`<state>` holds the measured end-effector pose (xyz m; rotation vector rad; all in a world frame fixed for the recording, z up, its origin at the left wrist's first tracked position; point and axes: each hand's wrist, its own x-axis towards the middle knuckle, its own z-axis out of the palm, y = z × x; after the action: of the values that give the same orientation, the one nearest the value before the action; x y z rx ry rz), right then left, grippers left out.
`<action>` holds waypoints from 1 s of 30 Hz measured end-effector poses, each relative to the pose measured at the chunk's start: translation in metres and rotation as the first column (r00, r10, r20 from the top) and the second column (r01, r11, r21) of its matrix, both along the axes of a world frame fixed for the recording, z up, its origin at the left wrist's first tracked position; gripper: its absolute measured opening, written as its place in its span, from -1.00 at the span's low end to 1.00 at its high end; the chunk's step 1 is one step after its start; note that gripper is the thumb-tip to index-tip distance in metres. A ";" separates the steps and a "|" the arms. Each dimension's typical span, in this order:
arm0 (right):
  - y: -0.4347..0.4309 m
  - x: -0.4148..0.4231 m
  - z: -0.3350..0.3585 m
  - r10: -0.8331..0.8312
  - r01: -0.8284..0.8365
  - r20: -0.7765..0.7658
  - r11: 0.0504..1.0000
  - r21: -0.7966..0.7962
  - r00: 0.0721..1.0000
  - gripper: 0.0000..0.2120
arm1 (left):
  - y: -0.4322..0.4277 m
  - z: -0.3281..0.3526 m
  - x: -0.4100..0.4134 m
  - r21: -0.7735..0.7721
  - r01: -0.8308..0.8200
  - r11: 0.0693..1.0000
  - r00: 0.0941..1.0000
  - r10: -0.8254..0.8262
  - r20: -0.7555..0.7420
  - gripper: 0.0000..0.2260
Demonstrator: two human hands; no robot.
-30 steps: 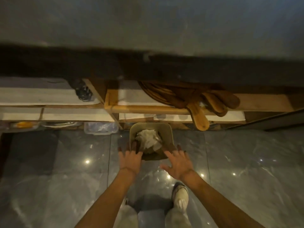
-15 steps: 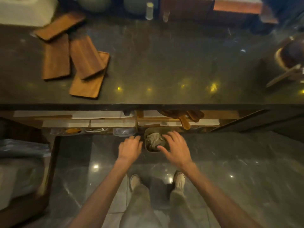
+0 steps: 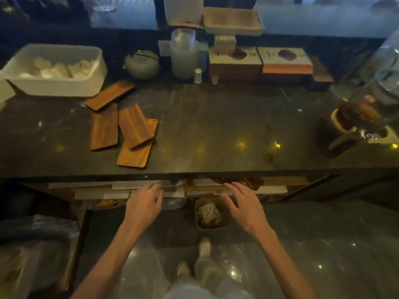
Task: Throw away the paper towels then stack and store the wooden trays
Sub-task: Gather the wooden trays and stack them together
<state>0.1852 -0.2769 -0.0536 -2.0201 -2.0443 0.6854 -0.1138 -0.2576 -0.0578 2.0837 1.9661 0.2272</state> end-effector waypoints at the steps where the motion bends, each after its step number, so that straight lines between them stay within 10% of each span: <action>1: 0.008 0.002 0.000 -0.004 0.003 -0.026 1.000 -0.023 1.000 -0.24 | 0.004 0.001 -0.001 0.003 -0.032 0.999 0.999 0.032 0.001 -0.73; 18: 0.217 -0.125 0.025 0.432 -0.432 -0.059 0.902 0.020 0.900 -0.43 | 0.080 0.040 -0.110 0.068 -0.491 0.869 0.870 0.493 -0.008 -0.70; 30: 0.361 -0.273 0.033 0.396 -0.398 -0.045 0.917 -0.021 0.917 -0.36 | 0.250 0.040 -0.244 0.000 -0.532 0.847 0.841 0.529 0.110 -0.67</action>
<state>-0.0879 0.0841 -0.0209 -1.5962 -2.4609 0.8194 -0.3573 -0.0076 -0.0178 1.4509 2.4410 0.4659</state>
